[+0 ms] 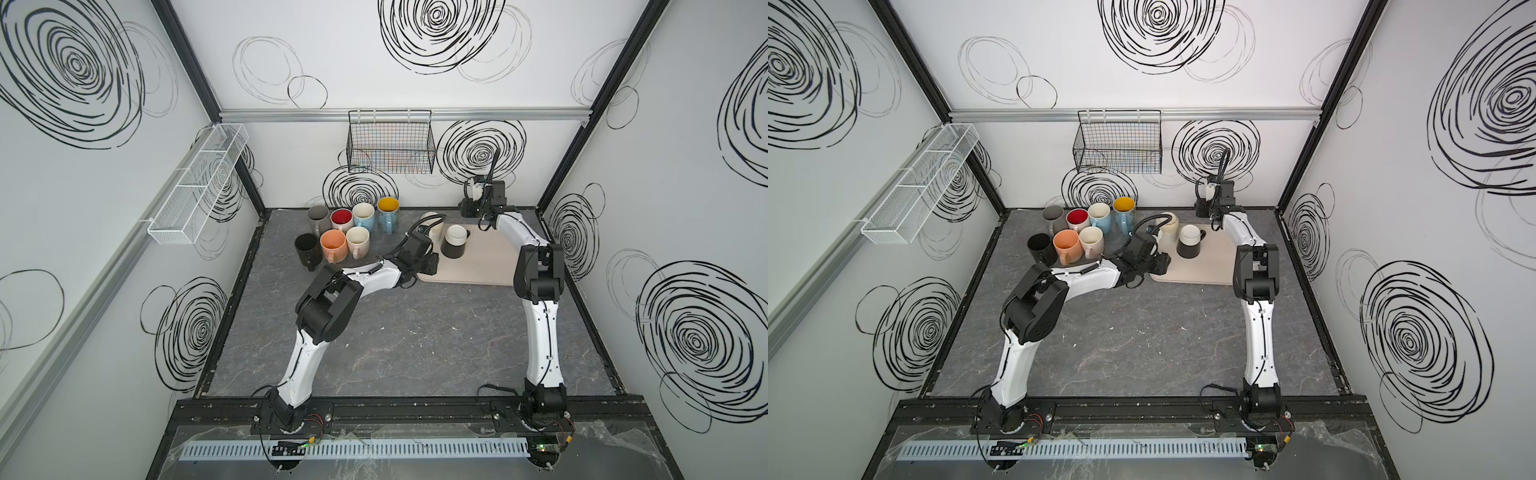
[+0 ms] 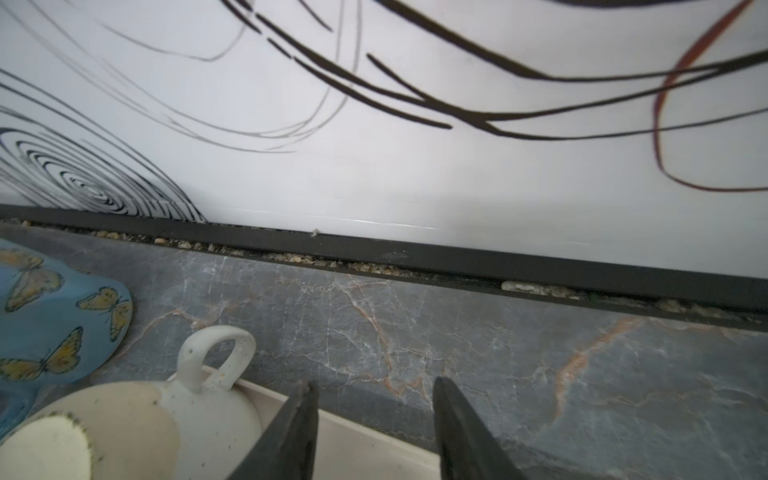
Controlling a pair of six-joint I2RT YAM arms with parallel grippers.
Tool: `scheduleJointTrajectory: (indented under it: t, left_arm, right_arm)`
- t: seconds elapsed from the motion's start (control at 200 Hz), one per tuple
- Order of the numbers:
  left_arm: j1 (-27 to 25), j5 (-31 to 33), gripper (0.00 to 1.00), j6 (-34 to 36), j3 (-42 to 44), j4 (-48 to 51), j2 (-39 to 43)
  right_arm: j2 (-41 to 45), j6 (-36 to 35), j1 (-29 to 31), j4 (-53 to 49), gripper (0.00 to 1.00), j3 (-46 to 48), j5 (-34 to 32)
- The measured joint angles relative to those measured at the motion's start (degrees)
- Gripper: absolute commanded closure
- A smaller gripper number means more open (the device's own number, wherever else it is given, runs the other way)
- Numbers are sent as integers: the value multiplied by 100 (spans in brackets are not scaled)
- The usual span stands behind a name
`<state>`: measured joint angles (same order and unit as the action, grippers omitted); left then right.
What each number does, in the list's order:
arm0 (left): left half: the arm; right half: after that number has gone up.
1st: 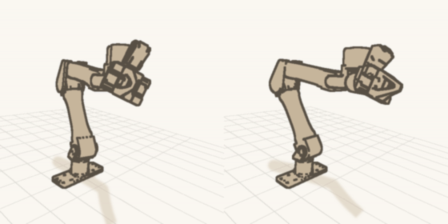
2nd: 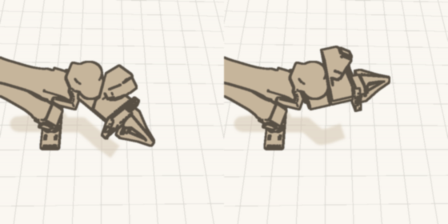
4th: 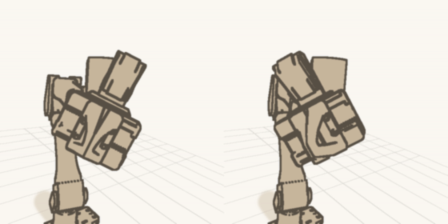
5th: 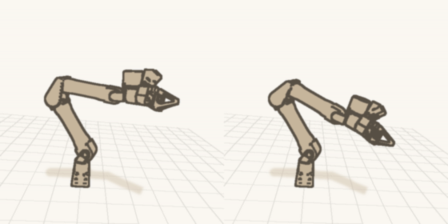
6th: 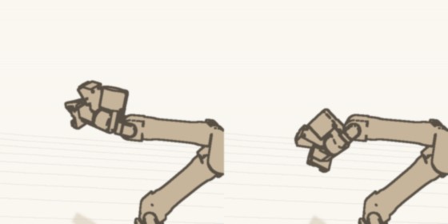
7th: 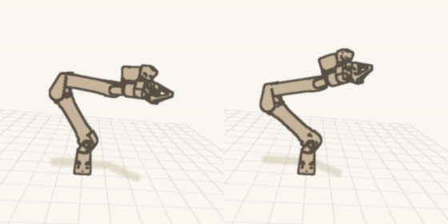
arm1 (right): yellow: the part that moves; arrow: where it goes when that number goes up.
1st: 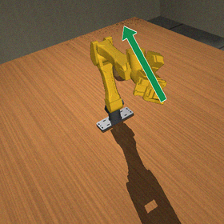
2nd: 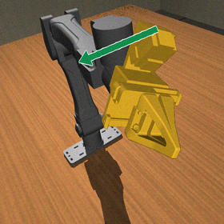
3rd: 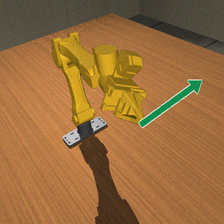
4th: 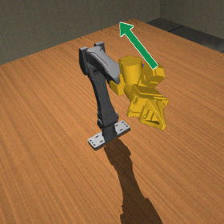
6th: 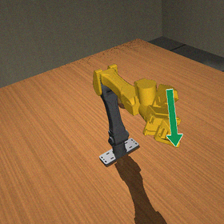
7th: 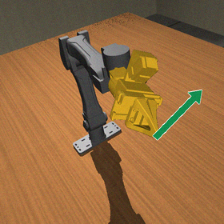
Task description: Turn the mug right side up
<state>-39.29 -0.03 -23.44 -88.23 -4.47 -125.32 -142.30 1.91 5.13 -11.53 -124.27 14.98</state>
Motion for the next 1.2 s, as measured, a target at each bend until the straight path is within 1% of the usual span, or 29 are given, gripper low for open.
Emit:
scheduleJointTrajectory:
  t: [0.25,0.395,0.44,0.655,0.776,0.966,1.201]
  left_arm:
    - [-155,-101,42,-2,-474,13,-468]
    - [-258,-168,42,-13,-802,59,-713]
    - [-286,-188,42,-15,-898,72,-782]
    - [-352,-326,42,-299,-1211,103,-988]
    - [-315,-343,42,-431,-1436,127,-1147]
    - [-162,-358,43,-579,-1425,87,-1152]
    - [-42,-358,43,-592,-1285,52,-1152]
  right_arm:
    - [0,-42,-11,-72,69,151,809]
    - [20,-26,-42,-72,75,647,1012]
    - [94,105,-61,-50,76,885,1145]
    - [1108,240,-118,15,76,2457,1117]
    - [1639,278,-129,92,77,3130,1047]
    - [2251,356,-4,232,78,3720,946]
    - [2581,494,166,269,81,4177,863]
